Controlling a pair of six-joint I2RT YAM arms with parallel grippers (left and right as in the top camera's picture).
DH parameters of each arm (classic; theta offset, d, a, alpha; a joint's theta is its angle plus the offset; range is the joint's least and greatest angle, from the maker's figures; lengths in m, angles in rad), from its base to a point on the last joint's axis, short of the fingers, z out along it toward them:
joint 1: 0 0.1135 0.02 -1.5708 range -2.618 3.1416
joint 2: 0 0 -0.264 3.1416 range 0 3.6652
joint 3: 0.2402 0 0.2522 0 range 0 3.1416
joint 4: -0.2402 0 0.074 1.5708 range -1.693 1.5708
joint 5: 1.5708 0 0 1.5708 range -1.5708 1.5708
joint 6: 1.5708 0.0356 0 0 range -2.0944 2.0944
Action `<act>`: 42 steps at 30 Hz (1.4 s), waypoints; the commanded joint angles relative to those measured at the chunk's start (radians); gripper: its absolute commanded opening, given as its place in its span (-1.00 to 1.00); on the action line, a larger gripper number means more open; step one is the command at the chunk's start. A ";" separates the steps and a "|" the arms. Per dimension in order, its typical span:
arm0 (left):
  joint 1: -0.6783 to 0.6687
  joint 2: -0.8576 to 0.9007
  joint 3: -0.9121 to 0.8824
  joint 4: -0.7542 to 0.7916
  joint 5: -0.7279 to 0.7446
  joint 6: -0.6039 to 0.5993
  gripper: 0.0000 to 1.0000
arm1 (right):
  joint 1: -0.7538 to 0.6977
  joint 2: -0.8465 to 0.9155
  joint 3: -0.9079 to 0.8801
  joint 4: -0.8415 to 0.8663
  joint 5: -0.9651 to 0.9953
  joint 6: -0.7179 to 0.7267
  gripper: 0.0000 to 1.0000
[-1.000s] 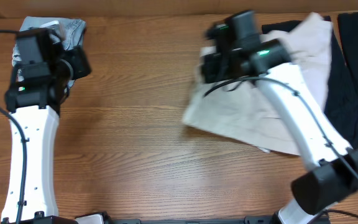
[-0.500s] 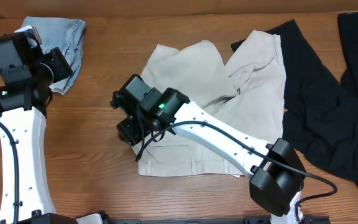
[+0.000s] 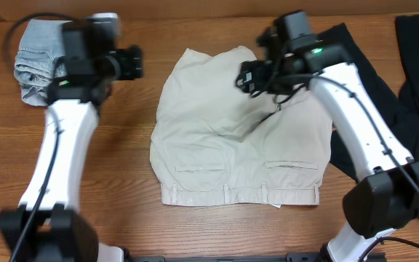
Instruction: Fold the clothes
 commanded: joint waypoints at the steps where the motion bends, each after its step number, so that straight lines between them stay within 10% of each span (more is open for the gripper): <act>1: -0.080 0.129 0.014 0.070 0.025 0.112 0.62 | -0.074 -0.021 0.017 -0.018 -0.001 -0.041 0.74; 24: -0.153 0.624 0.034 0.482 0.023 0.113 0.80 | -0.131 -0.019 -0.076 -0.037 0.052 -0.074 0.76; 27: -0.153 0.628 0.034 0.457 0.022 0.113 0.57 | -0.131 -0.019 -0.076 -0.032 0.052 -0.074 0.74; 33: -0.147 0.613 0.034 0.420 -0.170 0.007 -0.84 | -0.131 -0.019 -0.076 -0.032 0.052 -0.074 0.59; 42: -0.062 0.376 0.068 0.204 -0.454 -0.111 -0.92 | -0.131 -0.017 -0.121 0.029 0.052 -0.069 0.60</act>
